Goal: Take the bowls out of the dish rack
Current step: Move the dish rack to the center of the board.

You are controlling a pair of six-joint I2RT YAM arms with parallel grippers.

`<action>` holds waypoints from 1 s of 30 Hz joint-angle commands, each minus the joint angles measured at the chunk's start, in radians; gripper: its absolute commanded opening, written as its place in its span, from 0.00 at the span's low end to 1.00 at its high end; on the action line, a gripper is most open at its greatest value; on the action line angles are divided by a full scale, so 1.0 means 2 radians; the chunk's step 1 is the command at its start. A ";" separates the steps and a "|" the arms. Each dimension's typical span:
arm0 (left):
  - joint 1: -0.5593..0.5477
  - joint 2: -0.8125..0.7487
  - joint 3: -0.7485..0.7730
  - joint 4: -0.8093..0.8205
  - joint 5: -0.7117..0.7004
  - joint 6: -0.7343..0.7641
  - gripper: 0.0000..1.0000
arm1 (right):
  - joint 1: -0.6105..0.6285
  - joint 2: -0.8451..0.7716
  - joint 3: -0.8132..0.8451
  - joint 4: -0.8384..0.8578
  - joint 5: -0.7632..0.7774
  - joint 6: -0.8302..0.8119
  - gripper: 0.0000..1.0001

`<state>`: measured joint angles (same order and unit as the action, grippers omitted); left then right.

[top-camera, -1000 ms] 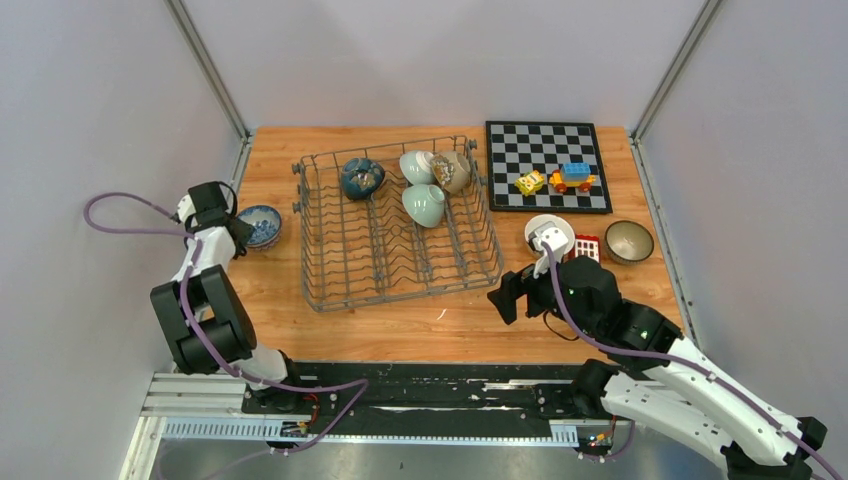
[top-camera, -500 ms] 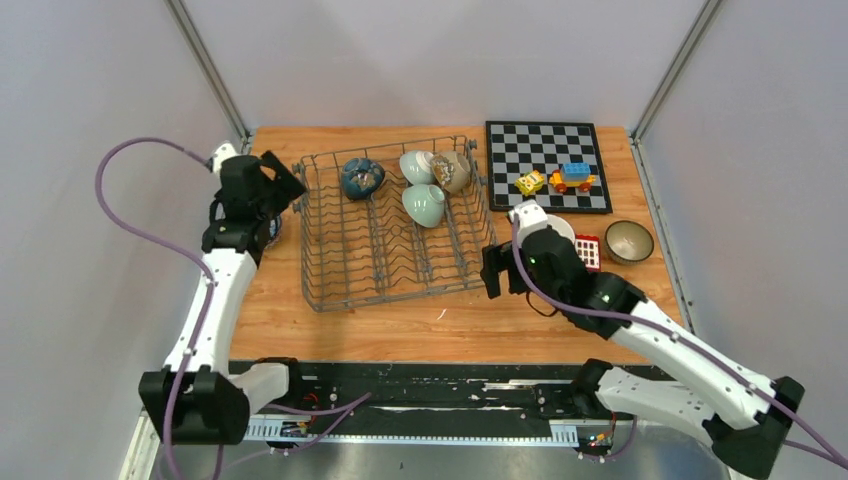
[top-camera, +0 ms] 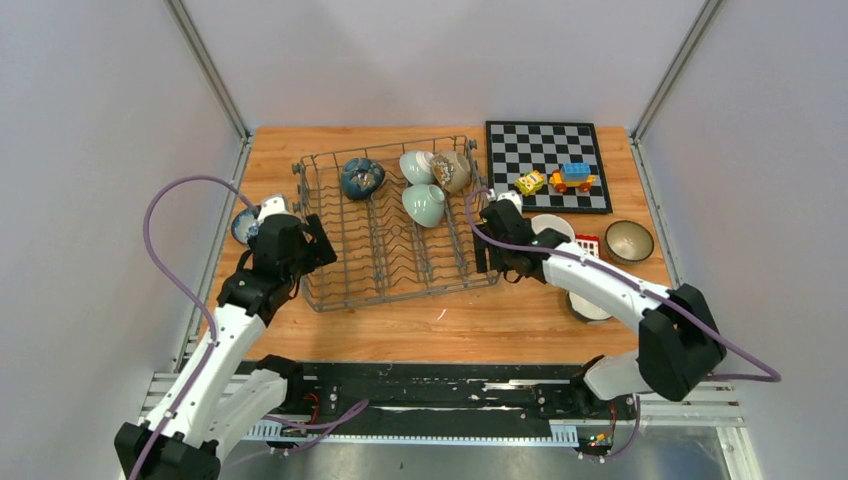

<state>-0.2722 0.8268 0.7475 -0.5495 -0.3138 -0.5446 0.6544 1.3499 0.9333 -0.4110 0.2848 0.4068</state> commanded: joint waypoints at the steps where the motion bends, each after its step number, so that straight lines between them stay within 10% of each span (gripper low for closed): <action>1: -0.004 -0.021 -0.016 -0.034 -0.039 0.017 1.00 | -0.012 0.042 0.025 0.017 0.002 0.010 0.76; 16: -0.004 0.057 -0.047 -0.040 -0.067 -0.045 0.81 | -0.017 0.040 -0.023 0.024 -0.024 0.010 0.31; 30: -0.013 0.072 -0.077 -0.012 -0.036 -0.081 0.23 | -0.016 -0.001 -0.048 0.007 -0.084 -0.012 0.00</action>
<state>-0.2745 1.0195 0.6060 -0.6094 -0.4084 -0.6685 0.6273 1.4059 0.8642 -0.3161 0.2222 0.4263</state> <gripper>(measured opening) 0.324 0.260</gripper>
